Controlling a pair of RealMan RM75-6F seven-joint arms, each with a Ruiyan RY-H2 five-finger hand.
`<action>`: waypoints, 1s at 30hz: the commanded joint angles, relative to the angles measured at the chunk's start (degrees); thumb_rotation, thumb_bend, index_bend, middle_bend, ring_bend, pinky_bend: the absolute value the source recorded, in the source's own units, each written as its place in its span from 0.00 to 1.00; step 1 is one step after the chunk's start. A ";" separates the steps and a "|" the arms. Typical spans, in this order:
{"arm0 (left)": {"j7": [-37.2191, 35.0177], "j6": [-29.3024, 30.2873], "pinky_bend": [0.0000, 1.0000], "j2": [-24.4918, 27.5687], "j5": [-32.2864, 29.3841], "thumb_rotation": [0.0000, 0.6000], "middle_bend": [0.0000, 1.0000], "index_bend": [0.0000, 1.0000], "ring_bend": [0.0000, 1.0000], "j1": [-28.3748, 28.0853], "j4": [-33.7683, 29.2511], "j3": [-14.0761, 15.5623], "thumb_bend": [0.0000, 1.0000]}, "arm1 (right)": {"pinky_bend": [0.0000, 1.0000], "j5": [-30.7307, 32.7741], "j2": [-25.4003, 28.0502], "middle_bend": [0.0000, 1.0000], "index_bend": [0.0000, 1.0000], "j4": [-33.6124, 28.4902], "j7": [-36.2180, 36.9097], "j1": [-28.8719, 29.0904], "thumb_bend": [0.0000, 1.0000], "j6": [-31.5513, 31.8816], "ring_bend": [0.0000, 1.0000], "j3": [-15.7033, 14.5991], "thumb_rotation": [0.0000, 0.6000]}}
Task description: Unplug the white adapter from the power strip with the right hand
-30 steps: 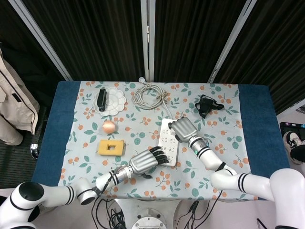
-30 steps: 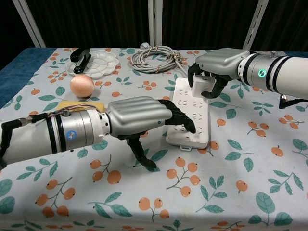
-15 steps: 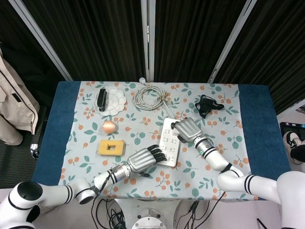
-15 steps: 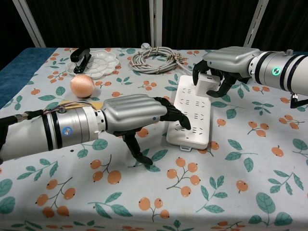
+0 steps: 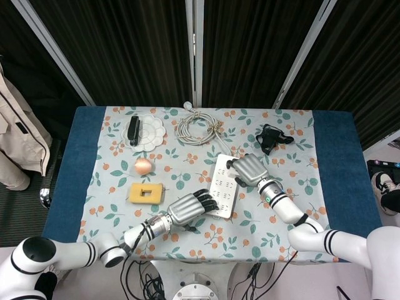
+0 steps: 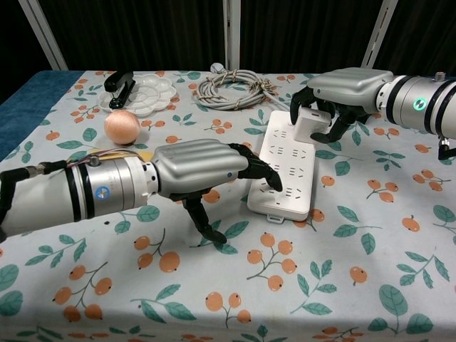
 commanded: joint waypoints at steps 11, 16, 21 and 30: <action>0.43 -0.18 0.10 0.14 -0.31 1.00 0.21 0.21 0.13 -0.39 -0.55 0.03 0.12 | 0.43 -4.08 0.30 0.73 0.91 0.67 5.02 -1.43 0.54 1.89 0.52 0.43 1.00; 0.78 2.36 0.10 1.61 0.73 1.00 0.21 0.21 0.13 0.06 -2.81 -0.16 0.12 | 0.43 -4.86 4.09 0.72 0.89 -3.31 6.38 -2.47 0.53 3.74 0.52 1.51 1.00; 2.31 5.97 0.10 4.62 1.79 1.00 0.21 0.21 0.13 1.10 -6.79 -0.62 0.12 | 0.39 1.62 11.65 0.67 0.76 -10.73 4.94 -2.50 0.53 -2.09 0.49 1.74 1.00; 4.30 13.64 0.10 12.70 0.64 1.00 0.21 0.21 0.13 5.94 -14.35 -1.45 0.12 | 0.22 9.99 15.75 0.31 0.18 -13.41 4.36 -0.46 0.32 -11.65 0.17 -1.52 1.00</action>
